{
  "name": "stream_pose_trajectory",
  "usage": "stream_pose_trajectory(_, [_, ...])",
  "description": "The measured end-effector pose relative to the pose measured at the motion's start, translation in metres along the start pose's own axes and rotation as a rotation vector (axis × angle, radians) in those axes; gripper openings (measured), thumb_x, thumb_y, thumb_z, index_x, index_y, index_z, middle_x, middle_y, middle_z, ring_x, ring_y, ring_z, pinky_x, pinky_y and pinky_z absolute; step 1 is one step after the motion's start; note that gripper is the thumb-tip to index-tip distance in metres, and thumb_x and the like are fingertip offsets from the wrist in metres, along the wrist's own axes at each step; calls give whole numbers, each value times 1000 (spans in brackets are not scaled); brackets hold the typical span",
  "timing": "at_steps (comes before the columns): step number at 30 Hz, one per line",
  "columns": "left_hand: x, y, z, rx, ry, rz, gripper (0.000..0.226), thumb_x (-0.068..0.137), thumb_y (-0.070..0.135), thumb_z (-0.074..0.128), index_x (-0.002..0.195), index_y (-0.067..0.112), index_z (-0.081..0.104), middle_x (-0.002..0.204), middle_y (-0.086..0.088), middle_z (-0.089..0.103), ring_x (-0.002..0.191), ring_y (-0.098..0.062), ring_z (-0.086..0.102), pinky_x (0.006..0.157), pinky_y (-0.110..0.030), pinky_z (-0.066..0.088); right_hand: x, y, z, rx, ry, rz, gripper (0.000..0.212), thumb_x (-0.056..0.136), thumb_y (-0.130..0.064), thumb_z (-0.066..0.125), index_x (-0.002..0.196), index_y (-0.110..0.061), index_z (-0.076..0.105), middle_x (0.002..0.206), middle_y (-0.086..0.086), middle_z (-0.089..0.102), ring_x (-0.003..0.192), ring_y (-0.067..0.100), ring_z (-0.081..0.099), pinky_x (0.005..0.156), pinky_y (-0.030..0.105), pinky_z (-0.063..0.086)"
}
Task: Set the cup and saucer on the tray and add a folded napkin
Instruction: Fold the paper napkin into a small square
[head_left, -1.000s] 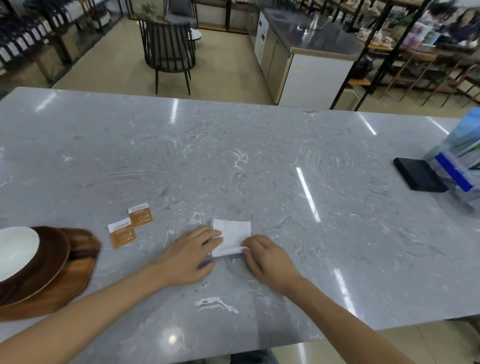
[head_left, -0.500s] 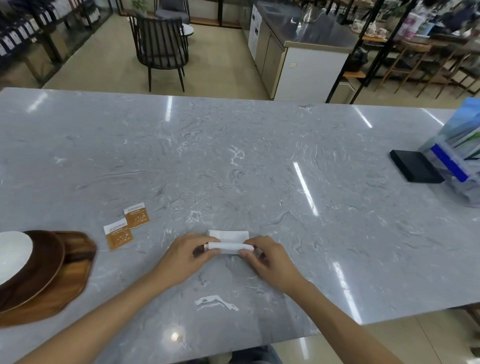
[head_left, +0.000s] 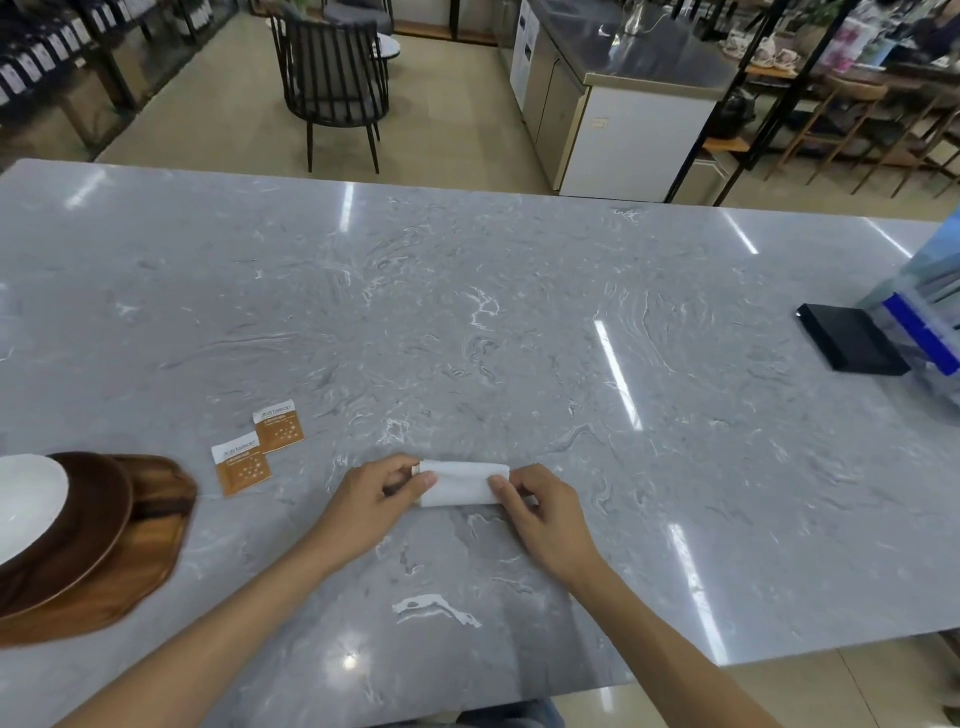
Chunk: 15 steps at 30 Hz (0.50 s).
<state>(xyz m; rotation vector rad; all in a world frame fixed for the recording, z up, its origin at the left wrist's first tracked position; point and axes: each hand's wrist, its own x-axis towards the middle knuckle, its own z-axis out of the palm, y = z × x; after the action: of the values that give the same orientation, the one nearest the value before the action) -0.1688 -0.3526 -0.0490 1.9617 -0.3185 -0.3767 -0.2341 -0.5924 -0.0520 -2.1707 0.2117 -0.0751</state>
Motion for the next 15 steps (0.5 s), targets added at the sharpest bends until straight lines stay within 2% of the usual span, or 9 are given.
stream_pose_trajectory(2, [2, 0, 3, 0, 59, -17, 18, 93, 40, 67, 84, 26, 70, 58, 2, 64, 52, -6, 48, 56, -25, 36, 0, 2, 3, 19, 24, 36, 31, 99, -44, 61, 79, -23, 73, 92, -8, 63, 87, 2, 62, 72, 12, 46])
stream_pose_trajectory(4, [6, 2, 8, 25, 148, -33, 24, 90, 38, 72, 74, 21, 68, 50, 4, 58, 48, -4, 41, 52, -26, 34, 2, 2, 6, 1, 30, 94, 39, 99, -44, 59, 70, -21, 69, 86, -6, 63, 80, 3, 61, 67, 12, 44])
stream_pose_trajectory(6, [10, 3, 13, 71, 230, -58, 25, 87, 40, 76, 72, 20, 70, 56, 9, 68, 49, -5, 55, 56, -28, 43, 7, 1, 8, -33, 52, 141, 49, 98, -45, 60, 60, -14, 58, 71, -2, 61, 65, 8, 57, 59, 15, 39])
stream_pose_trajectory(8, [14, 4, 17, 116, 301, -76, 24, 84, 41, 78, 73, 21, 73, 62, 11, 73, 58, -6, 67, 61, -29, 50, 11, -1, 8, -50, 78, 139, 57, 98, -43, 61, 53, -11, 46, 54, 3, 49, 51, 10, 43, 52, 20, 32])
stream_pose_trajectory(10, [18, 6, 20, 197, 368, -75, 24, 81, 40, 80, 70, 21, 71, 63, 9, 71, 63, -9, 67, 63, -31, 53, 15, -4, 8, -84, 82, 136, 59, 97, -43, 62, 49, -18, 38, 46, -1, 37, 46, 9, 36, 49, 22, 28])
stream_pose_trajectory(11, [21, 7, 21, 248, 393, -67, 24, 79, 39, 82, 69, 20, 70, 65, 7, 69, 66, -13, 66, 65, -33, 53, 17, -5, 8, -97, 82, 155, 58, 96, -43, 62, 48, -20, 40, 45, -3, 37, 45, 9, 38, 49, 22, 29])
stream_pose_trajectory(13, [25, 8, 23, 293, 405, -62, 23, 77, 35, 84, 74, 19, 68, 74, 5, 65, 70, -16, 62, 69, -36, 53, 19, -4, 12, -117, 102, 182, 49, 95, -44, 64, 55, -17, 54, 50, -5, 51, 49, 9, 48, 56, 29, 43])
stream_pose_trajectory(15, [25, 8, 23, 288, 386, -39, 23, 80, 33, 82, 93, 21, 68, 91, 5, 66, 77, -15, 62, 72, -32, 52, 17, -4, 14, -114, 153, 183, 28, 94, -43, 66, 89, -16, 66, 77, -2, 66, 72, 14, 63, 71, 36, 53])
